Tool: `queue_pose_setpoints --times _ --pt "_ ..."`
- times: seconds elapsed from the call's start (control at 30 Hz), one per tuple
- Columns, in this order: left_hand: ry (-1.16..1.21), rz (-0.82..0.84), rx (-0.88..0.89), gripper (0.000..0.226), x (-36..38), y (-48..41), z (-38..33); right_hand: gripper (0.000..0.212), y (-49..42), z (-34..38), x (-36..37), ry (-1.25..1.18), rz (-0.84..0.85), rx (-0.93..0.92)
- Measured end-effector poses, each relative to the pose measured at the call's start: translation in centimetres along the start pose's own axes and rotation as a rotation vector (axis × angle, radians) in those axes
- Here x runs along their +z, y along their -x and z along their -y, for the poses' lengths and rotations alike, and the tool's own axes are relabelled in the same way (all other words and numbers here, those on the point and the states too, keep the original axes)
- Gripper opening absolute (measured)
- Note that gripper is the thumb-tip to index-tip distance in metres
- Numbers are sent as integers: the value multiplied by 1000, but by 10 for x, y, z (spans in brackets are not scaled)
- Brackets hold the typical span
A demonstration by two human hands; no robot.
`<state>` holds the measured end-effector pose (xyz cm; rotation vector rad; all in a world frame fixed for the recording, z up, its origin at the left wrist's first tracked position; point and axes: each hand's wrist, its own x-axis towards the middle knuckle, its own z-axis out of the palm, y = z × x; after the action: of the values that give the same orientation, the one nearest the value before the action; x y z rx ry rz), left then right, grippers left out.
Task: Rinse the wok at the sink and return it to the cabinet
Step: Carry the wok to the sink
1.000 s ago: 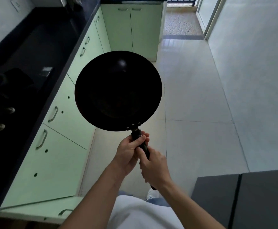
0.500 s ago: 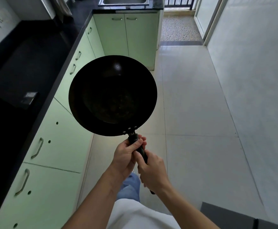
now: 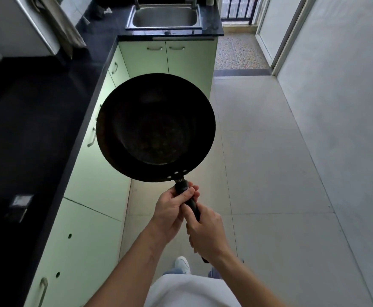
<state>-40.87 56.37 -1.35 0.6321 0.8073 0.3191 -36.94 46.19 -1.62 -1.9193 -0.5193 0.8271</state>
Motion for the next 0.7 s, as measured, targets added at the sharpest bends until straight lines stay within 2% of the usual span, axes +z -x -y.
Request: queue_pose_setpoints --times 0.3,0.7 --pt "-28 17 -11 22 23 -115 -68 34 -128 34 -4 42 -45 -26" --pt "-34 -64 41 13 123 -304 -167 35 -360 92 -75 28 80 -15"
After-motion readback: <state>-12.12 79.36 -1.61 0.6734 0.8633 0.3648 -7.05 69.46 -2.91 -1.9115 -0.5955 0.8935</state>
